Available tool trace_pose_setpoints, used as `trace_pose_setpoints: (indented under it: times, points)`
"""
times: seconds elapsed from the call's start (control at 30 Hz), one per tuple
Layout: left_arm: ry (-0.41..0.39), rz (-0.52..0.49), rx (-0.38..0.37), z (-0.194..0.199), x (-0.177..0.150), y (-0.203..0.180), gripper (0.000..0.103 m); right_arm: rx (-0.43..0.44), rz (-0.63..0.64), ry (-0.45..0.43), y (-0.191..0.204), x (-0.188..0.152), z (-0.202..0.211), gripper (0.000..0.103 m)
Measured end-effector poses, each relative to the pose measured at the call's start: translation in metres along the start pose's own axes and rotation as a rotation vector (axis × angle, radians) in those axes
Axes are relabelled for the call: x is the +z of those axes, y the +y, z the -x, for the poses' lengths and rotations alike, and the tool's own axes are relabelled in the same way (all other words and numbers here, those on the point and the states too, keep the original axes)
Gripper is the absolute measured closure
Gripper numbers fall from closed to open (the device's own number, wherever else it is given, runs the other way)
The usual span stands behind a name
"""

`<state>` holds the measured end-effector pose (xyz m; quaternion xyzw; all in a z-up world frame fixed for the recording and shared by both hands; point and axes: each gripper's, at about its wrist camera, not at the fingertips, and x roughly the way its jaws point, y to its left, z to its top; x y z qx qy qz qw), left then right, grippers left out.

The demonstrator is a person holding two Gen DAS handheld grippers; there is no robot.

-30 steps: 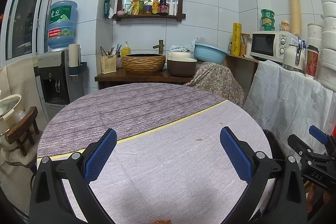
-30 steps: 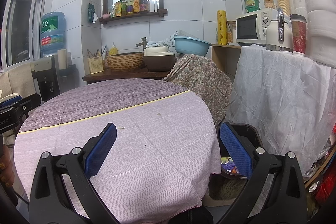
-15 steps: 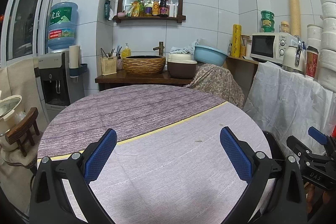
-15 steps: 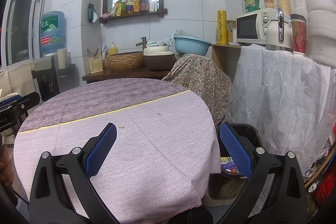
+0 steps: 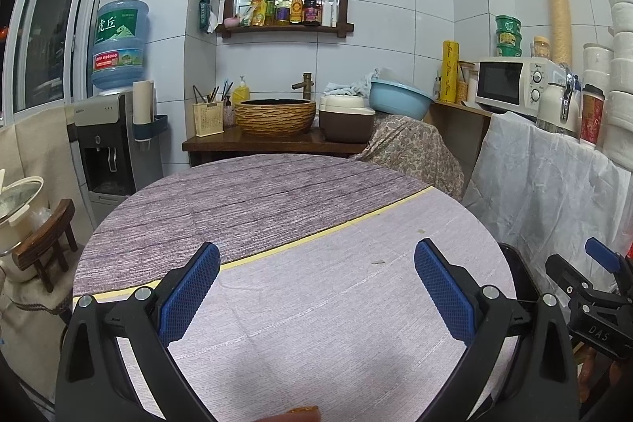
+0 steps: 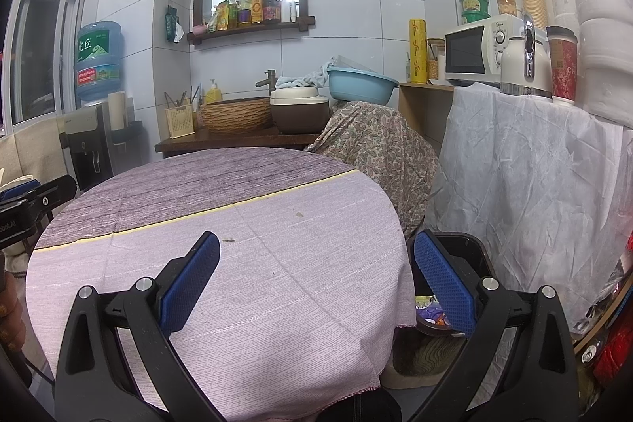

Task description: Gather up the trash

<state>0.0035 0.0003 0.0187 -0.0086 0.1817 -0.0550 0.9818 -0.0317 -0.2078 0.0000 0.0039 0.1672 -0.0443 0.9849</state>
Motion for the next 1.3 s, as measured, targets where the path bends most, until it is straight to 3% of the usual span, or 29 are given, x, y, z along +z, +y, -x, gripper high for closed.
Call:
trace_pose_setpoints:
  times: [1.3]
  points:
    - [-0.019,-0.008,0.001,0.0008,0.0055,0.0004,0.005,0.001,0.0,0.002,-0.0011,-0.0005,0.0011,0.006]
